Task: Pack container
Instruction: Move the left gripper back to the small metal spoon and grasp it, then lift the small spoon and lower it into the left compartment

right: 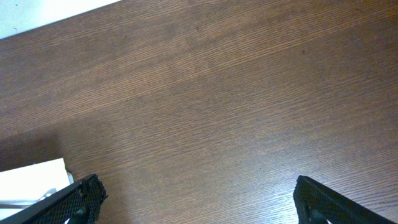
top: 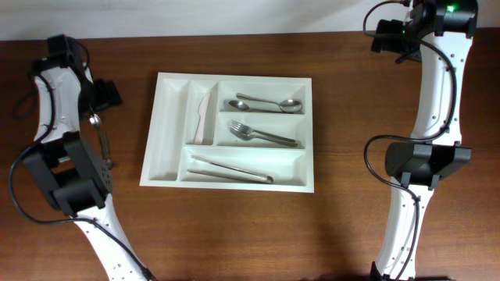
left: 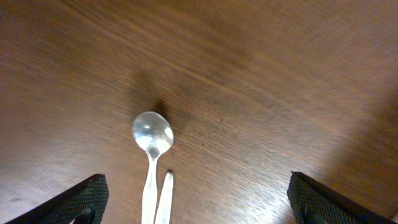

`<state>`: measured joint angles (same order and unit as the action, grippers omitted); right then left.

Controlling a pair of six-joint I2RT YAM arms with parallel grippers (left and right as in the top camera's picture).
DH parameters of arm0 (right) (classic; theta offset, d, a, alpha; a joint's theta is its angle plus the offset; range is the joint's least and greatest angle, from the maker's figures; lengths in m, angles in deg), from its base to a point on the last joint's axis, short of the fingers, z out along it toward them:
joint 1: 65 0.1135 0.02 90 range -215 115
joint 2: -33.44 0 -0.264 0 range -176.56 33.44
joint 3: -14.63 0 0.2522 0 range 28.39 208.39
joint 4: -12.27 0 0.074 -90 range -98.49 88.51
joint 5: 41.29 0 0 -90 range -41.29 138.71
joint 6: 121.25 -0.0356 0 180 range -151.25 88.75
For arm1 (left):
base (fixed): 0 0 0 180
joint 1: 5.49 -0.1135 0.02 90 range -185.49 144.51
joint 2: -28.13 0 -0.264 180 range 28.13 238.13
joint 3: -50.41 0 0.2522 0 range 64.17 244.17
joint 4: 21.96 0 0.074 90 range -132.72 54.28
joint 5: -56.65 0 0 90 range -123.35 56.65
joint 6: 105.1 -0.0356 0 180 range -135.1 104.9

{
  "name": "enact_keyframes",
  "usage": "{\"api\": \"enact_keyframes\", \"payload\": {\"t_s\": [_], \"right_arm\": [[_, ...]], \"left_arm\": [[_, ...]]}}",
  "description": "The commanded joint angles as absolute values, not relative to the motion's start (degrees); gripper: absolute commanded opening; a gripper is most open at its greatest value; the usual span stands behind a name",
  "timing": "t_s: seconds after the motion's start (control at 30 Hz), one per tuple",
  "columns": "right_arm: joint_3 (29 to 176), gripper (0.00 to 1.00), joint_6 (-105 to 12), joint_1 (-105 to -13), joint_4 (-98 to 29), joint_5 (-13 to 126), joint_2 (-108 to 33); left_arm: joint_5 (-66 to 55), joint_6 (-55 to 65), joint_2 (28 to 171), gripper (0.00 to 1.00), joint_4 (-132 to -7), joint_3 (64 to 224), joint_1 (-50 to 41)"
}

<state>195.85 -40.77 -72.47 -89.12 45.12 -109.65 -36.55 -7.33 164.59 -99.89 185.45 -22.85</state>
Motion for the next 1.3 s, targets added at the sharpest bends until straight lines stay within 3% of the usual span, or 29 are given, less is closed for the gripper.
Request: {"api": "enact_keyframes", "payload": {"t_s": [0.0,0.4,0.53,0.77,0.9,1.1,1.27], "right_arm": [[196.39,0.99,-41.4,-72.16,-89.08,44.88,-108.71],[196.39,0.99,-41.4,-72.16,-89.08,44.88,-108.71],[196.39,0.99,-41.4,-72.16,-89.08,44.88,-108.71],[196.39,0.99,-41.4,-72.16,-89.08,44.88,-108.71],[196.39,0.99,-41.4,-72.16,-89.08,44.9,-108.71],[196.39,0.99,-41.4,-72.16,-89.08,44.88,-108.71],[196.39,0.99,-41.42,-72.16,-89.08,44.88,-108.71]], "left_arm": [[-36.39,-7.0,168.04,0.93,-99.43,184.22,-22.98],[-37.84,-6.98,171.19,0.94,-96.83,184.22,-24.05],[-37.86,-6.98,172.33,0.89,-96.76,184.2,-24.62],[-37.66,-6.98,174.6,0.61,-97.39,184.2,-24.77],[-37.66,-6.98,175.61,0.58,-97.81,184.2,-24.77],[-37.68,-7.0,175.74,0.44,-97.83,184.2,-24.77],[-37.68,-7.0,175.74,0.25,-97.92,184.2,-24.77]]}}
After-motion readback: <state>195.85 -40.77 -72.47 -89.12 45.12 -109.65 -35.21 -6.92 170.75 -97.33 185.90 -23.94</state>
